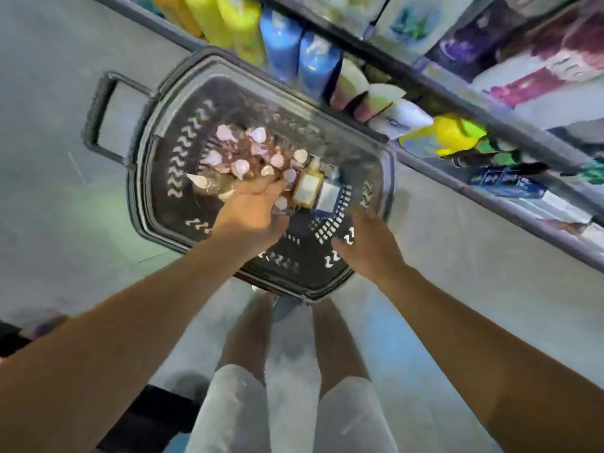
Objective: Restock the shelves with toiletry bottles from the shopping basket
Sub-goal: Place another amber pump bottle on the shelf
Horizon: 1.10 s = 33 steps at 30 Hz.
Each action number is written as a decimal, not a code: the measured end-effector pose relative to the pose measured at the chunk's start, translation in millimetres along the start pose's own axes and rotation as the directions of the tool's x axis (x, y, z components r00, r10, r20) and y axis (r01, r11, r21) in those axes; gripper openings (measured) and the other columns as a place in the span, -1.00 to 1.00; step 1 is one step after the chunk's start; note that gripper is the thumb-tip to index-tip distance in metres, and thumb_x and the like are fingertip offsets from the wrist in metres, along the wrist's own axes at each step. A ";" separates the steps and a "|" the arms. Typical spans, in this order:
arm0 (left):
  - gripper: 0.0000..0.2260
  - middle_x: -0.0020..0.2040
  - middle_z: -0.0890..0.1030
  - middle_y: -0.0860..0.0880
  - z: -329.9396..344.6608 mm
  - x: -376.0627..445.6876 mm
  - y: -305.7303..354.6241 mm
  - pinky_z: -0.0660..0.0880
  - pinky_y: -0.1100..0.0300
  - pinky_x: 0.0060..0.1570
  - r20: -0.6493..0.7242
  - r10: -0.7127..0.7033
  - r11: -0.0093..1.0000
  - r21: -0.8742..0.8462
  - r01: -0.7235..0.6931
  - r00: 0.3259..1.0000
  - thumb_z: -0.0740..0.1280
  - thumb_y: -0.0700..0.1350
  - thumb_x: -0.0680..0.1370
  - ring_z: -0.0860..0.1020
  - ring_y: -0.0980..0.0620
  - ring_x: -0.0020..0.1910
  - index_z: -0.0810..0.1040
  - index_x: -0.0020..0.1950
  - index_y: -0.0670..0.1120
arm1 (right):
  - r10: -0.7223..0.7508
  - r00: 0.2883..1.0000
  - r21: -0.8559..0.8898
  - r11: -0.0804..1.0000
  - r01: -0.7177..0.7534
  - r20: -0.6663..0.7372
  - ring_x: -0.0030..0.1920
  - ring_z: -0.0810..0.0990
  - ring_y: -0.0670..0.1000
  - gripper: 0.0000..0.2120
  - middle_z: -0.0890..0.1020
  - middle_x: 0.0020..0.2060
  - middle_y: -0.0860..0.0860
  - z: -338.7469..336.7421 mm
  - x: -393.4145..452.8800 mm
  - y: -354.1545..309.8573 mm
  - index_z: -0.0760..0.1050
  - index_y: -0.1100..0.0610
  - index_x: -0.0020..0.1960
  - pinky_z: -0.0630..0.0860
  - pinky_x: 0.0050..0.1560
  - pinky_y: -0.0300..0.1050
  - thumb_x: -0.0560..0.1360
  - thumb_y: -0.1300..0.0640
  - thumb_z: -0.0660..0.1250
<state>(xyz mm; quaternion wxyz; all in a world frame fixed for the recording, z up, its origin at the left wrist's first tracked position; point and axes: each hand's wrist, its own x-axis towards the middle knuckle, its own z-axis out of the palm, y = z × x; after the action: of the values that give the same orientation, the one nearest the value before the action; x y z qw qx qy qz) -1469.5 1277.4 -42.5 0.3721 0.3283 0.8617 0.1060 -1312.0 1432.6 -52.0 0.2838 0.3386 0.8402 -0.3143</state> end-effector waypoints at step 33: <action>-0.46 0.37 0.48 -0.14 145.6 154.9 -103.7 0.31 -0.02 0.38 -0.061 0.137 0.990 0.033 -0.135 0.989 0.41 -0.02 0.46 0.40 -0.18 0.36 0.45 0.41 -0.15 | 0.320 0.942 0.268 0.920 -0.285 -0.099 -0.22 0.53 -0.03 -0.63 0.56 -0.18 0.01 156.9 278.2 50.6 0.56 0.04 -0.07 0.26 -0.37 -0.24 0.58 -0.23 0.16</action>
<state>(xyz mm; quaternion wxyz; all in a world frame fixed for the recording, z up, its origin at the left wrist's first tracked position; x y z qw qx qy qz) -1495.1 1289.2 -277.4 0.3319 0.3880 0.8501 0.1292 -1402.3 1457.2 -361.6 0.2241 0.5190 0.7492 -0.3452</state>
